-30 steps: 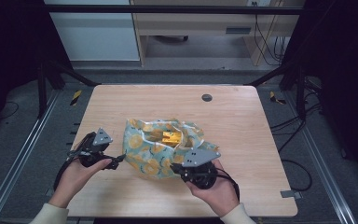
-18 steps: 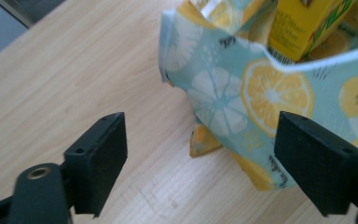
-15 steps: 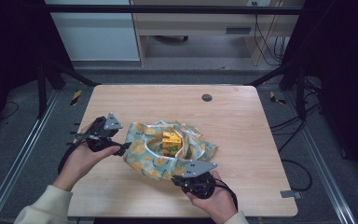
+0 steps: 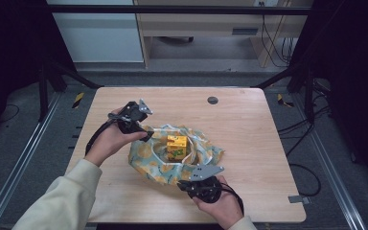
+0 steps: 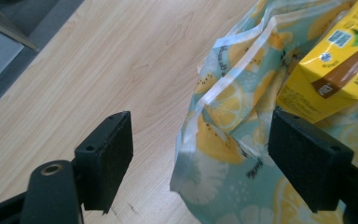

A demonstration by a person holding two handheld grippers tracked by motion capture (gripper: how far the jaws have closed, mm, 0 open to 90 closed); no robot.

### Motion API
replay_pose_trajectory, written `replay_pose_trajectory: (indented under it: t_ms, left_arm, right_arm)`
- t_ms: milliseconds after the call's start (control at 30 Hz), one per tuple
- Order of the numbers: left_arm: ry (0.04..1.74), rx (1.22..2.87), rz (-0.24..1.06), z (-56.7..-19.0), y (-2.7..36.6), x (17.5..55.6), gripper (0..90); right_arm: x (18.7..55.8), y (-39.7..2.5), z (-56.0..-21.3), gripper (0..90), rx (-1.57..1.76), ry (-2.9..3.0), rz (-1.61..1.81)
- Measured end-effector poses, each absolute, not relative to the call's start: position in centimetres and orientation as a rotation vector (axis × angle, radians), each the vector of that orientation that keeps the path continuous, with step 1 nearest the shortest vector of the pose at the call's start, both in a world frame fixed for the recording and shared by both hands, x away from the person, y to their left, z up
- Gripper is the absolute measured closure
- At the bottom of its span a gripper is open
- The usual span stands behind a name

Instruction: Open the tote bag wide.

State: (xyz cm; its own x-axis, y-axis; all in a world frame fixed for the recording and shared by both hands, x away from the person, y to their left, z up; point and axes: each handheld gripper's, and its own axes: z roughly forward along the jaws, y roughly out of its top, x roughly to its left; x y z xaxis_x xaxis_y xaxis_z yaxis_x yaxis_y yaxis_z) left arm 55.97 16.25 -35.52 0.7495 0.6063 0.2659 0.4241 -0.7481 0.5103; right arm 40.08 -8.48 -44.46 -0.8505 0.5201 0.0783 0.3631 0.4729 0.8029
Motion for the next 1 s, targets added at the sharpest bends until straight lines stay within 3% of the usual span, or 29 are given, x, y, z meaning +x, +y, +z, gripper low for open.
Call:
replay_pose_trajectory:
  t_ms: [133, 233, 433, 533, 733, 1000]
  left_arm:
    - [0.807, 2.580, 0.585, -36.7, 15.5, 56.8, 23.7]
    - [0.798, 2.636, 0.572, -37.4, 15.3, 56.8, 32.5]
    - [0.784, 2.692, 0.546, -38.0, 15.4, 56.6, 69.1]
    - [0.776, 2.663, 0.563, -37.7, 15.8, 56.3, 83.6]
    - [0.786, 2.549, 0.622, -36.4, 16.6, 55.1, 86.3]
    - [0.746, 2.489, 0.657, -34.1, 17.5, 53.2, 87.4]
  right_arm:
    - [40.0, -8.4, -44.6, 85.0, 0.764, 2.542, 1.310]
    - [40.0, -8.4, -44.5, 84.4, 0.764, 2.538, 1.311]
    - [40.0, -8.5, -44.5, 81.4, 0.774, 2.523, 1.310]
    - [40.1, -8.8, -44.4, 74.0, 0.787, 2.511, 1.307]
    - [39.8, -9.3, -43.0, 63.9, 0.805, 2.444, 1.304]
    - [41.3, -11.1, -39.0, 69.7, 0.850, 2.323, 1.261]
